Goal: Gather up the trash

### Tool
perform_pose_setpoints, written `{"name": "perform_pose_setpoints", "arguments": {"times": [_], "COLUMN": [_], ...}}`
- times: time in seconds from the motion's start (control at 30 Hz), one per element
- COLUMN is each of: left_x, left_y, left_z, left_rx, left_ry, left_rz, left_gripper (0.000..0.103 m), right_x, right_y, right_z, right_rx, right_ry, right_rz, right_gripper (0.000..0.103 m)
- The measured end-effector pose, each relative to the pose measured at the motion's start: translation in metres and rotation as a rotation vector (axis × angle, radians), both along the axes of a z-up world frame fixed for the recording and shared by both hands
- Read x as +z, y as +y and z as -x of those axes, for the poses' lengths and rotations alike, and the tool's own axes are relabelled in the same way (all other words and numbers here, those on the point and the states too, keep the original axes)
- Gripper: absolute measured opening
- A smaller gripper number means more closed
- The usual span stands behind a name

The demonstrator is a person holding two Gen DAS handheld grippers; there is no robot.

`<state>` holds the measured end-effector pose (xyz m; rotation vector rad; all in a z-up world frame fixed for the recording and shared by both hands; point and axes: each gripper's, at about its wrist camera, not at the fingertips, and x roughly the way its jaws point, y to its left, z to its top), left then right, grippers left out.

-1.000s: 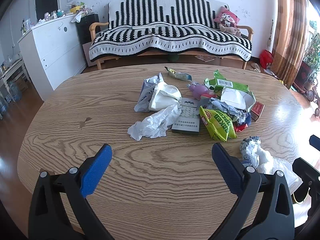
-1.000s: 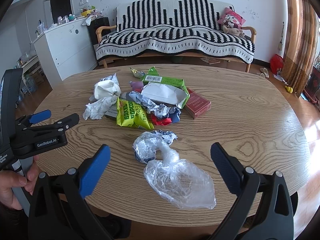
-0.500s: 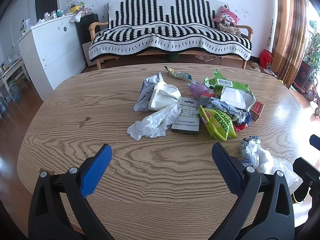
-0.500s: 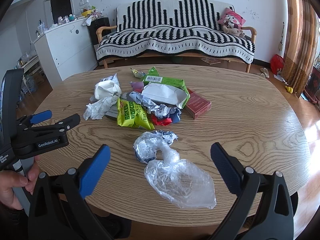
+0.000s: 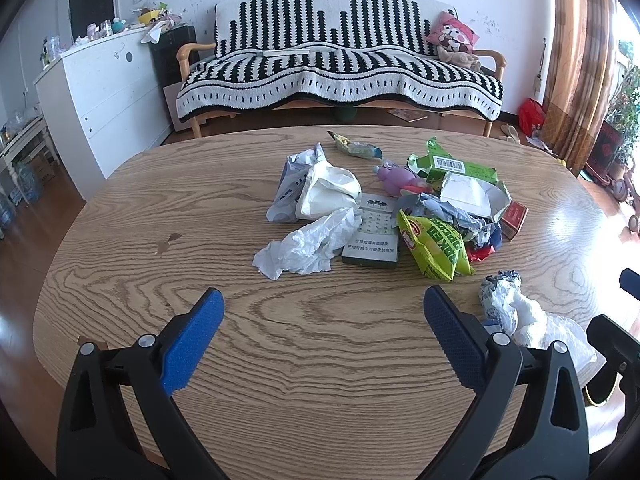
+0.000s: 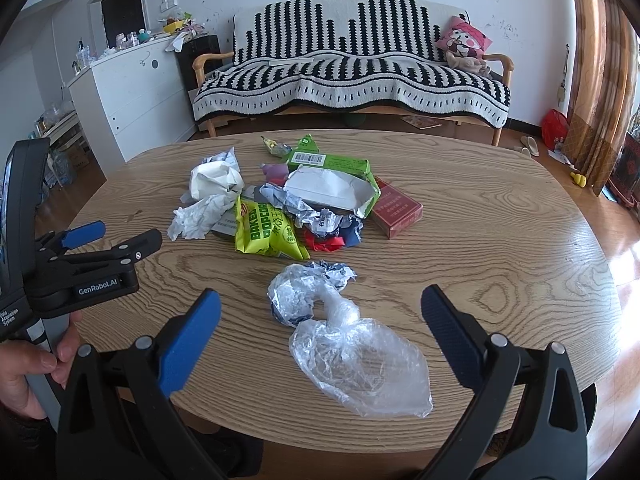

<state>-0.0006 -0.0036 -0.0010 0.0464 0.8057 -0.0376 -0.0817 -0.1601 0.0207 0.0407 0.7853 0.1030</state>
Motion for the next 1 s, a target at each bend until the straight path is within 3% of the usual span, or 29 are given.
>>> {"name": "perform_pose_setpoints", "arguments": {"times": [0.3,0.43,0.53,0.7,0.9,1.0], "left_x": [-0.014,-0.033,-0.049,-0.072,-0.082,-0.084], "left_y": [0.029,0.038,0.041,0.033,0.038,0.044], "left_z": [-0.020,-0.048,-0.067,-0.090,-0.101,-0.107], "left_rx": [-0.068,-0.110,-0.158,-0.200,-0.200,-0.191], "left_ry": [0.055,0.063,0.097,0.107,0.121,0.137], "left_rz": [0.060,-0.014,0.029,-0.061,-0.071,-0.055], "left_gripper": [0.097,0.097,0.097,0.097,0.097,0.083], "right_x": [-0.005,-0.019,-0.032,-0.055,-0.080,-0.089], "right_y": [-0.010,-0.024,-0.037,-0.041,-0.027,-0.019], "right_z": [0.001,-0.002,-0.005,-0.013,-0.026,-0.033], "right_rx": [0.002,0.003,0.008,0.046,0.114,0.128], "right_ry": [0.029,0.075,0.120,0.183,0.246,0.257], "right_rz": [0.025,0.051,0.024,0.026,0.028,0.062], "right_gripper": [0.097,0.097,0.097,0.097,0.097,0.088]}}
